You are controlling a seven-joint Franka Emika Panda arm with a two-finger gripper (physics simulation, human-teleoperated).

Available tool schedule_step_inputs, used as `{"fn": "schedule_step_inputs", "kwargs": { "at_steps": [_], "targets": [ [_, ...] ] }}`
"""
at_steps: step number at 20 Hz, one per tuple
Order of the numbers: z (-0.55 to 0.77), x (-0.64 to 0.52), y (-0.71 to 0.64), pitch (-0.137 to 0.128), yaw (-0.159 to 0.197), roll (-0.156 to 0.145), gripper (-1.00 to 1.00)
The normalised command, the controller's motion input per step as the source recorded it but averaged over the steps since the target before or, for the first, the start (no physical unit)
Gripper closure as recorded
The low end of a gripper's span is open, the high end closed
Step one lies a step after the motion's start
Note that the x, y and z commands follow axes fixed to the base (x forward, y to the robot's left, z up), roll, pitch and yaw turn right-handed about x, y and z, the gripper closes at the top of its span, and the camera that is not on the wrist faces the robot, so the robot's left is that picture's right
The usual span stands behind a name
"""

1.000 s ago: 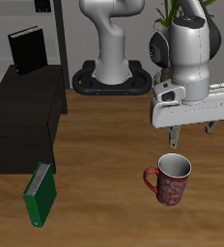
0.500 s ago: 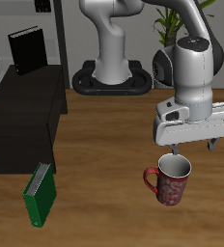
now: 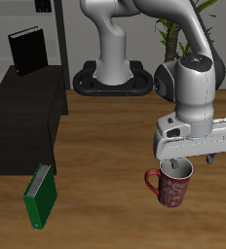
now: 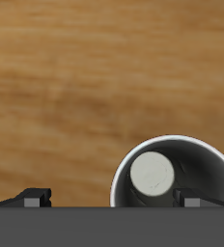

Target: Place the black book upright on top of the shelf and place the red mug on top of the shelf

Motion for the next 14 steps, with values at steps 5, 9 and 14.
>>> {"fn": "schedule_step_inputs", "kwargs": {
  "at_steps": [5, 9, 14],
  "targets": [
    [-0.29, 0.08, -0.05, 0.050, 0.022, -0.005, -1.00],
    [-0.22, -0.05, 0.01, 0.043, -0.013, 0.012, 1.00],
    [0.04, -0.04, -0.05, -0.002, -0.008, 0.009, 1.00]
  ]
}}
